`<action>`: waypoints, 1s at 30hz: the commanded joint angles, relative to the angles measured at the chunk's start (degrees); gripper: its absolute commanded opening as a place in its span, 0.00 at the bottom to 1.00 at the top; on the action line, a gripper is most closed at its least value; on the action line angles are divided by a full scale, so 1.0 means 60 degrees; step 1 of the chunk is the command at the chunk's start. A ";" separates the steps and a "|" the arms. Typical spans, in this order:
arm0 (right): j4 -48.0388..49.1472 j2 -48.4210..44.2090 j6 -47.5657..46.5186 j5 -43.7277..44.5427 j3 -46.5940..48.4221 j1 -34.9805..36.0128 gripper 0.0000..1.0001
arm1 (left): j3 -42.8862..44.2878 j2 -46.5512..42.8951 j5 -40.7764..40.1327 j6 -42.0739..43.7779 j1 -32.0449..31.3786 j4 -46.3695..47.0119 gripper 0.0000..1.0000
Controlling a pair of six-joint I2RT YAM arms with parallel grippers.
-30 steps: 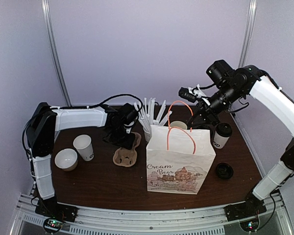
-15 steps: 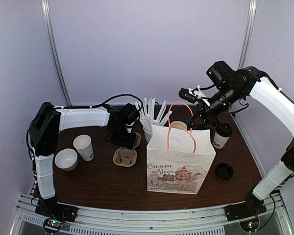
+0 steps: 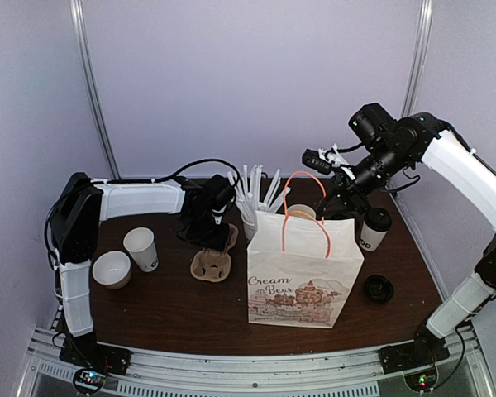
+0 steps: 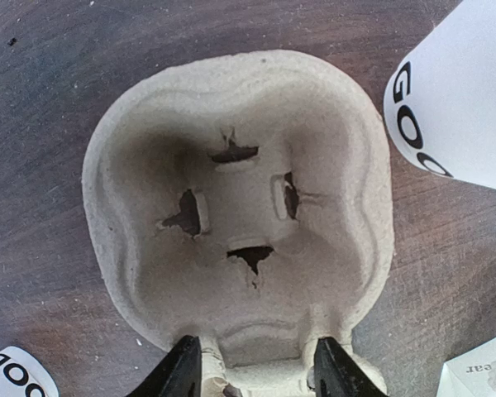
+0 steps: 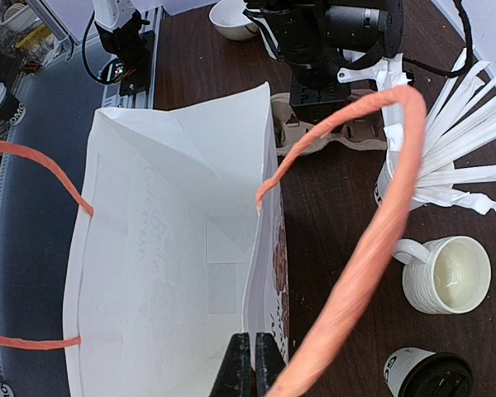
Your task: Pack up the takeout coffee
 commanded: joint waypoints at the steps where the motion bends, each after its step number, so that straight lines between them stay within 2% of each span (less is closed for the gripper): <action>1: 0.0037 -0.0127 0.0036 -0.0028 -0.0064 -0.0031 0.00 | 0.0026 0.0182 -0.0074 -0.0188 0.0055 0.0021 0.48; 8: 0.0043 -0.0054 0.0048 -0.0042 -0.0050 -0.0031 0.00 | -0.0020 0.0265 0.0013 -0.0214 0.0055 0.0017 0.41; 14: 0.0060 -0.0022 0.0037 -0.0056 -0.0020 -0.0031 0.00 | -0.0171 0.0207 -0.0044 -0.0297 0.0055 0.0020 0.41; 19: 0.0080 0.0013 0.0050 -0.0064 -0.0022 -0.0031 0.00 | -0.0176 -0.0023 0.0053 -0.0303 0.0043 0.0007 0.35; 23: 0.0079 0.0035 0.0051 -0.0042 0.0016 -0.0031 0.00 | -0.0249 -0.0457 -0.0023 -0.0306 0.0040 -0.0050 0.31; 30: -0.0058 0.0065 0.0065 0.0022 0.0231 -0.0031 0.00 | -0.0568 -0.2158 -0.0259 -0.0062 0.0044 -0.0329 0.31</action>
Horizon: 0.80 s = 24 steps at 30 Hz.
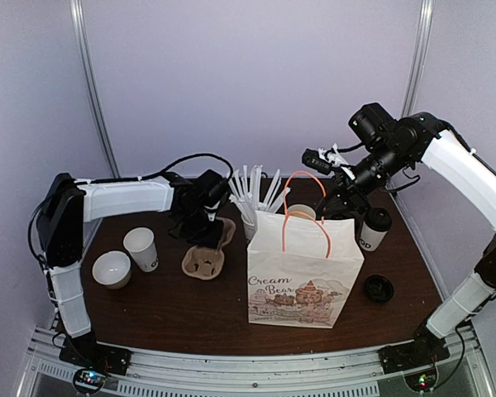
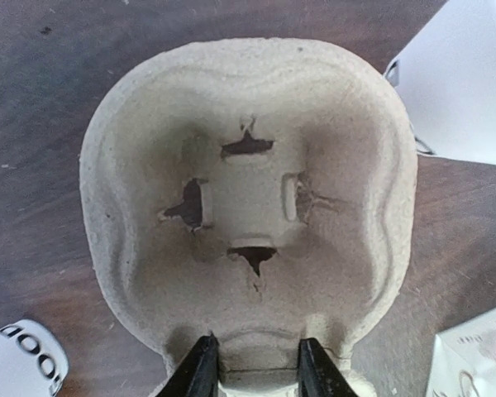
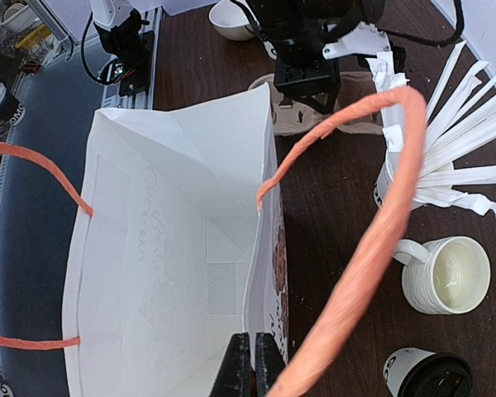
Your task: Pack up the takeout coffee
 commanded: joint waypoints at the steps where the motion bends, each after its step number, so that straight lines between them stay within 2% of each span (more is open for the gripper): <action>1: -0.0071 0.0058 0.0086 0.0026 0.0255 -0.0031 0.00 | -0.0172 -0.1686 -0.0242 0.0201 0.0041 -0.0187 0.31; 13: -0.0432 -0.0093 0.0210 -0.0784 0.0427 -0.0020 0.00 | -0.0347 -0.4807 0.0371 0.1284 -0.0065 0.0287 0.32; 16: -0.0468 -0.0091 0.0205 -0.1012 0.0387 -0.0009 0.00 | -0.0491 -0.5757 0.1484 0.2739 -0.0100 0.1400 0.32; 18: -0.0481 -0.0082 0.0197 -0.1059 0.0408 -0.0012 0.00 | -0.0604 -0.6278 0.2717 0.3886 -0.0131 0.2223 0.32; 24: -0.0559 -0.0078 0.0298 -0.1455 0.0517 0.0026 0.00 | -0.0019 -0.6603 0.5677 0.4993 -0.0284 0.3867 0.32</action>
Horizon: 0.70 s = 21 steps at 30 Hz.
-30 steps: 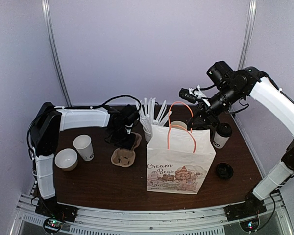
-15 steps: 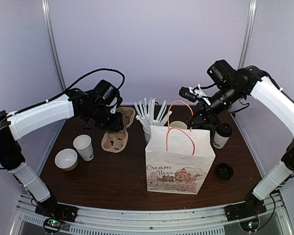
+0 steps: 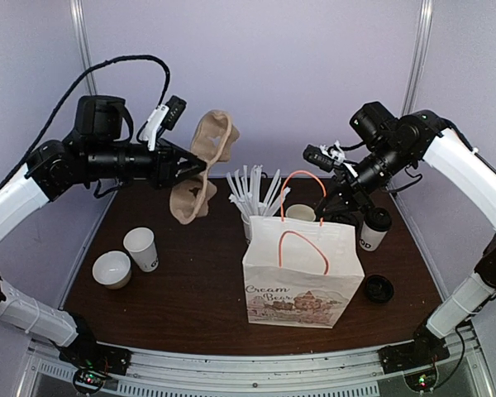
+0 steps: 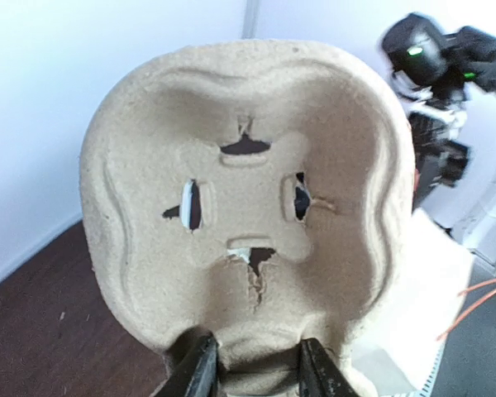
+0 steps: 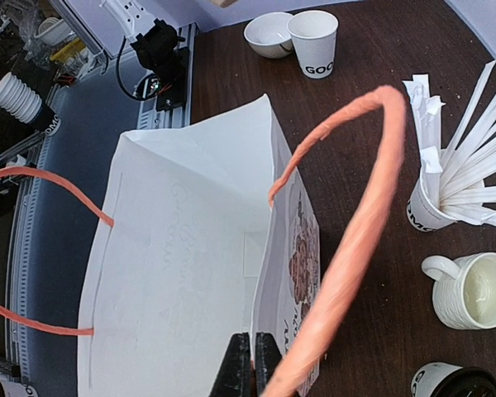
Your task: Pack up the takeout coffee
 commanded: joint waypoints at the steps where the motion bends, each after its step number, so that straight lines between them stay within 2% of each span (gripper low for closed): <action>1: -0.0219 -0.0055 0.0172 -0.0557 0.0300 0.0027 0.00 | 0.0496 0.0103 0.3034 0.1303 -0.0166 0.2216 0.33; 5: -0.0430 0.0013 0.0154 -0.0926 0.0368 0.0042 0.00 | 0.0667 0.0816 0.4693 0.1363 -0.0526 0.3676 0.35; 10: -0.0570 -0.0009 0.0121 -0.1227 0.0465 0.0088 0.00 | 0.1737 0.2295 0.5832 0.1754 -0.1300 0.3868 0.36; 12: -0.0561 -0.0037 0.0135 -0.1186 0.0464 0.0101 0.00 | 0.2000 0.2681 0.6295 0.1400 -0.1419 0.4153 0.35; 15: -0.0533 -0.0060 0.0129 -0.1132 0.0343 0.0100 0.00 | 0.1609 0.2771 0.6350 0.1169 -0.1811 0.4964 0.35; 21: -0.0453 0.0040 0.0150 -0.1197 0.0241 0.0101 0.00 | 0.1769 0.3063 0.6166 0.1519 -0.2455 0.4732 0.35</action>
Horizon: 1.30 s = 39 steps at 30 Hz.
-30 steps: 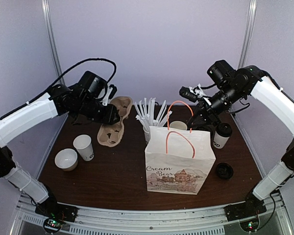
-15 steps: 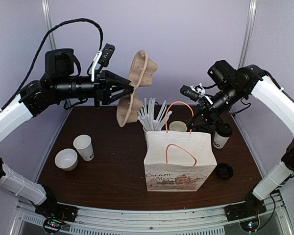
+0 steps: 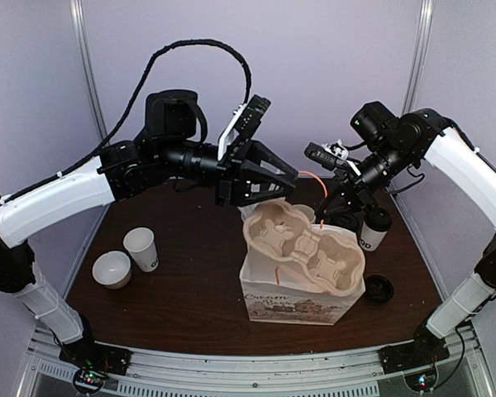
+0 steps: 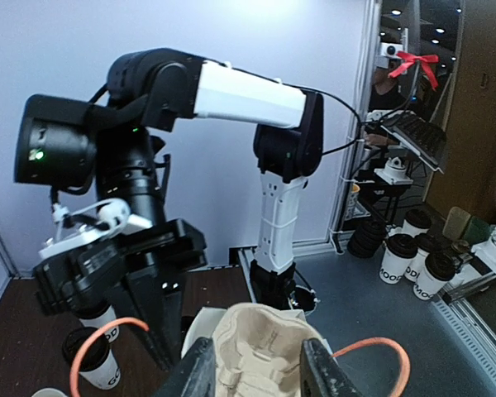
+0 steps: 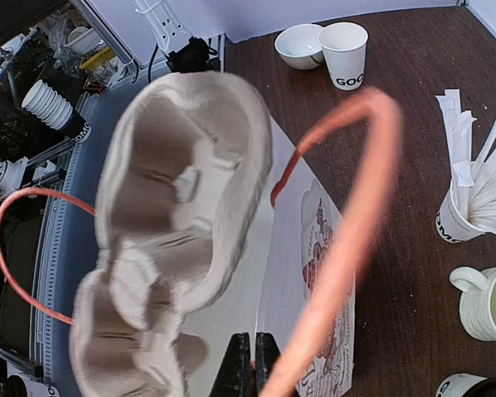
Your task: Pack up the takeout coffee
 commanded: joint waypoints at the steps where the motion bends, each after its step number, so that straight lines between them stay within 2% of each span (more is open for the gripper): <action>1: 0.0008 0.0050 0.0037 -0.0288 0.0066 0.0053 0.00 | 0.0207 0.0057 0.0204 0.0233 -0.0302 0.0610 0.35; 14: 0.0249 0.0108 0.0199 -0.0178 -0.0012 0.0053 0.00 | 0.0594 0.0242 -0.1051 0.1342 -0.0323 -0.1281 0.35; 17: 0.0259 0.0112 0.0191 -0.0146 -0.0007 0.0053 0.00 | 0.0737 0.0116 -0.1363 0.1483 -0.0388 -0.2024 0.39; 22: 0.0284 0.0097 0.0257 0.0047 0.0024 0.0053 0.00 | 0.1949 0.0081 -0.2822 0.3275 -0.0697 -0.5593 0.56; 25: 0.0324 0.0083 0.0286 -0.0031 0.0006 0.0053 0.00 | 0.2319 0.0112 -0.3807 0.3684 -0.0816 -0.6825 0.62; 27: 0.0360 0.0094 0.0308 -0.0073 0.0019 0.0053 0.00 | 0.2763 0.0307 -0.4002 0.3824 -0.0897 -0.7593 0.64; 30: 0.0376 0.0132 0.0334 -0.0045 0.0044 0.0053 0.00 | 0.3370 0.0818 -0.4670 0.4175 -0.1353 -0.8527 0.64; 32: 0.0380 0.0184 0.0386 -0.0022 0.0086 0.0052 0.00 | 0.3818 0.1304 -0.5192 0.4074 -0.1553 -0.8838 0.60; 36: 0.0402 0.0215 0.0425 -0.0026 0.0118 0.0053 0.00 | 0.5238 0.2312 -0.5463 0.4024 -0.1800 -0.9573 0.54; 39: 0.0437 0.0189 0.0454 -0.0015 0.0061 0.0053 0.00 | 0.5756 0.2768 -0.5482 0.4376 -0.1818 -0.9700 0.52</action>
